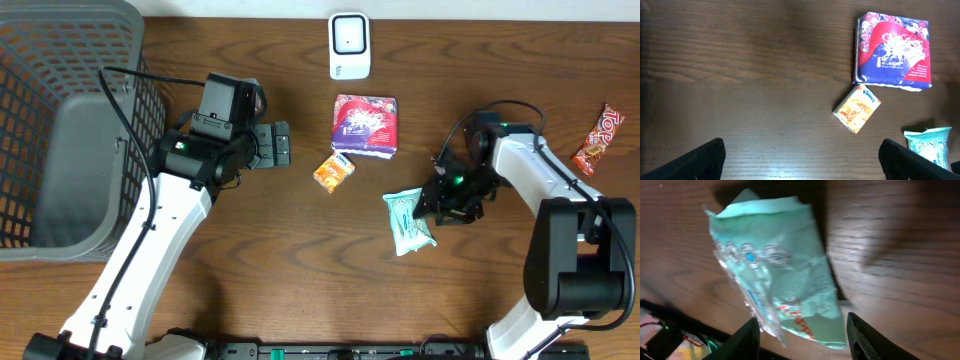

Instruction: Scan the item barcode

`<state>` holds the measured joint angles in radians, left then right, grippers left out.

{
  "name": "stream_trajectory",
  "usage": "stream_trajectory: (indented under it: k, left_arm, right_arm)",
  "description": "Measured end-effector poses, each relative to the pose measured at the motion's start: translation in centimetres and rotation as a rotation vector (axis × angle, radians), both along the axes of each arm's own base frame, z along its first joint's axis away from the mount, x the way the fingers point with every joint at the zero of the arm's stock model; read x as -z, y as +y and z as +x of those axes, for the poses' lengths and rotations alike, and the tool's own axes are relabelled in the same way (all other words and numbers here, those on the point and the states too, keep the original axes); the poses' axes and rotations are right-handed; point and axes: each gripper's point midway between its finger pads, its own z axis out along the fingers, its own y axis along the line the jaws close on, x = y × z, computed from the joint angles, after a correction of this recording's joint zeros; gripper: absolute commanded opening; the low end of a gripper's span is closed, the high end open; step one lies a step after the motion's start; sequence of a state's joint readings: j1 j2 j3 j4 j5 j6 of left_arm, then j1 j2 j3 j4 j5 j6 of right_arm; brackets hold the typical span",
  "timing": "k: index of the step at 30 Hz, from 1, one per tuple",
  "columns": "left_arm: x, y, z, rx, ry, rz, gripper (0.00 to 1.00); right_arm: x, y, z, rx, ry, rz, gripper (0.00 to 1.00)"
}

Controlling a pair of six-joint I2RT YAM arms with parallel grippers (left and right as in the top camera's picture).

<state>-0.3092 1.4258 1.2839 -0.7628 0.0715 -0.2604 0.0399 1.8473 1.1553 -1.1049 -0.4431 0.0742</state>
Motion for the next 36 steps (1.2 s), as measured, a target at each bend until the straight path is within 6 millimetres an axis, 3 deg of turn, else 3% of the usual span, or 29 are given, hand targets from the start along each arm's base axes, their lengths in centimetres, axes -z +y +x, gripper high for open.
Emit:
stream_trajectory:
  k: [4,9,15,24,30,36]
  left_arm:
    - [0.0,0.0,0.0,0.000,0.000,0.000,0.98]
    - [0.0,0.0,0.0,0.000,0.000,0.000,0.98]
    - [0.0,0.0,0.0,0.000,0.000,0.000,0.98]
    - [0.0,0.0,0.0,0.000,0.000,0.000,0.98]
    - [0.0,0.0,0.0,0.000,0.000,0.000,0.98]
    - [0.0,0.0,0.0,0.000,0.000,0.000,0.98]
  right_arm:
    - [-0.4,0.0,-0.1,0.007,0.021,-0.029,0.51]
    - [-1.6,0.1,1.2,0.006,-0.019,-0.058,0.53]
    - [-2.6,2.1,1.6,-0.059,-0.105,-0.142,0.57]
    - [-1.6,2.9,1.4,-0.058,-0.175,-0.449,0.54]
    - [-0.1,3.8,1.2,-0.057,-0.227,-0.501,0.54]
    - [2.1,3.3,-0.7,-0.061,-0.204,-0.534,0.57]
